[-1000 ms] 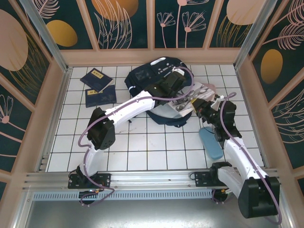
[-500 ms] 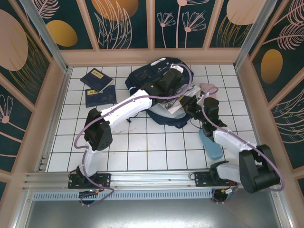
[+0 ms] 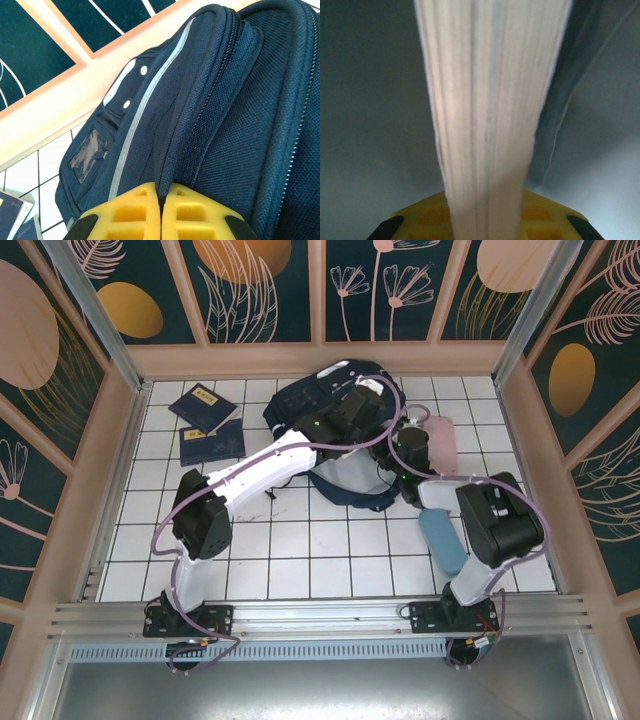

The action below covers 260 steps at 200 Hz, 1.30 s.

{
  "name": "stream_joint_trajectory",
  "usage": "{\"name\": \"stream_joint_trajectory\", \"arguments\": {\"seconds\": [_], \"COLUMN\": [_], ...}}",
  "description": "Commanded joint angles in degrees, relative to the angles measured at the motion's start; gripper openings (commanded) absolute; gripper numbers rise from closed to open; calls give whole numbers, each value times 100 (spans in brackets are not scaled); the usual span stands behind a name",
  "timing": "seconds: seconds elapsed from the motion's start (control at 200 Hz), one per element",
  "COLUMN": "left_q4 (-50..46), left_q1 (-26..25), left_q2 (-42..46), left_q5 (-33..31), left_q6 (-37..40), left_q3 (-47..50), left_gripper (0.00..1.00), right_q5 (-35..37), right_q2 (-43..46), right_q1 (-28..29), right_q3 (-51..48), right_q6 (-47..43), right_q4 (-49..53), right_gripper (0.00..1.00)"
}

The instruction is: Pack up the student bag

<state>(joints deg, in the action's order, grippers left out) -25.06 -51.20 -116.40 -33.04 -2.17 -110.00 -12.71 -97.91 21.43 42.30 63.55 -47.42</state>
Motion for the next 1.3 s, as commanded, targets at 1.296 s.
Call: {"name": "stream_joint_trajectory", "arguments": {"seconds": [1.296], "left_q4": [1037], "left_q1": [12], "left_q2": [1002], "left_q5": [-58], "left_q6": [-213], "left_q3": [591], "left_gripper": [2], "right_q5": [412], "right_q2": [-671], "right_q1": [235], "right_q3": [344], "right_q6": [67], "right_q4": [-1747], "right_gripper": [8]}}
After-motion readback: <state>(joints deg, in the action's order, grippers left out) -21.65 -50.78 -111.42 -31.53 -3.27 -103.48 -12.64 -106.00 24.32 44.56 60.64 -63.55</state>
